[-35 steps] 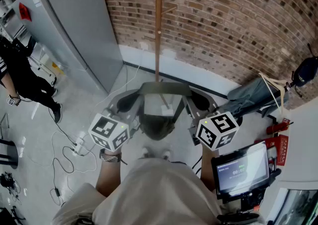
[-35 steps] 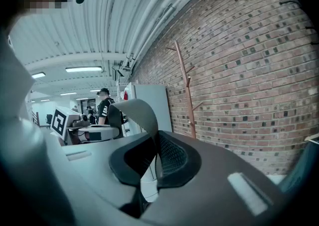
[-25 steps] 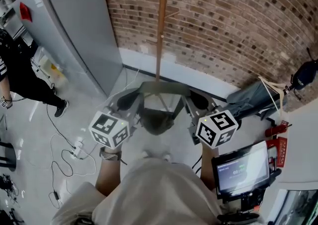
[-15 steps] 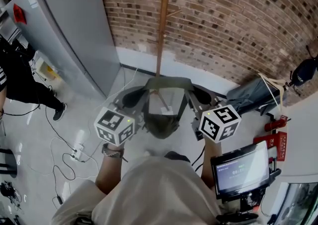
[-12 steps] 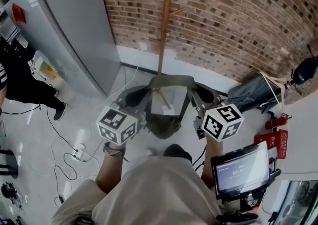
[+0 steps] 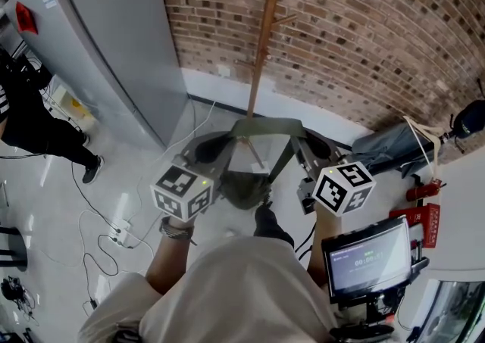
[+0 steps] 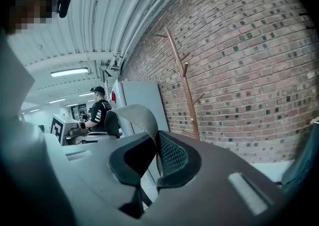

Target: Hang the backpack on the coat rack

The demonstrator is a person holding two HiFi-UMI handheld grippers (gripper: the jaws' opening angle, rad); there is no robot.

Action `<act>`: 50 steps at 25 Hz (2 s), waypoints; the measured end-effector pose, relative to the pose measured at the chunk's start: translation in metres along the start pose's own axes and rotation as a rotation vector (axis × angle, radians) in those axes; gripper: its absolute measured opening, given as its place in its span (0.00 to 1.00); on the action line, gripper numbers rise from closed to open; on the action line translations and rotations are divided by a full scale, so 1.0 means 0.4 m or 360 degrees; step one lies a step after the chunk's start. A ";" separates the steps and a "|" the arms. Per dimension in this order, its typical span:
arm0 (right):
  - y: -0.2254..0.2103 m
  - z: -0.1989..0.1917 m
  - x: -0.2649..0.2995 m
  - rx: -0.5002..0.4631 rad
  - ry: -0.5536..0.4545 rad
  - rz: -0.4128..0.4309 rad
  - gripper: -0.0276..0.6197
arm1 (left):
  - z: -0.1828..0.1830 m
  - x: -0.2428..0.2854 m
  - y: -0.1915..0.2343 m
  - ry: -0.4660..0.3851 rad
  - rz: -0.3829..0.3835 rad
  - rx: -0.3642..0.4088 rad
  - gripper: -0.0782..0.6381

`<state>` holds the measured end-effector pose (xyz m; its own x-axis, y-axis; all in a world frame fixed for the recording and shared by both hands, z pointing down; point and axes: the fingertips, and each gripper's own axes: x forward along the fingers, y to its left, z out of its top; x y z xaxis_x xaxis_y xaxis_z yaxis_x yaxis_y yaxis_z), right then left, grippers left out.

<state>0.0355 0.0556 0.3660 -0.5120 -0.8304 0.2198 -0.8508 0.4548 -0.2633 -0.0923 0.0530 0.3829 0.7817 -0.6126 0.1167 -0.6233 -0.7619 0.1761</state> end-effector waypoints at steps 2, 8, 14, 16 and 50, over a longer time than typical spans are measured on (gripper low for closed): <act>-0.013 0.008 0.024 0.0007 -0.0005 0.0021 0.05 | 0.007 0.013 0.027 -0.0007 0.0025 -0.0002 0.12; -0.061 0.046 0.105 0.0023 -0.0018 0.0108 0.05 | 0.039 0.073 0.106 -0.0023 0.0098 0.0002 0.12; -0.143 0.090 0.188 0.0037 0.0017 0.0192 0.05 | 0.065 0.167 0.175 -0.0030 0.0177 -0.0043 0.12; -0.169 0.104 0.215 0.0042 0.0034 0.0216 0.05 | 0.072 0.198 0.196 -0.0030 0.0196 -0.0068 0.12; -0.460 0.115 0.515 0.0174 0.0282 0.0361 0.05 | 0.000 0.515 0.446 0.0155 0.0371 -0.0311 0.12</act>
<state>0.0920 -0.2139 0.4166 -0.7082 -0.6383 0.3017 -0.6996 0.5770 -0.4215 -0.0426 -0.2092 0.4383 0.6223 -0.7357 0.2674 -0.7779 -0.5428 0.3167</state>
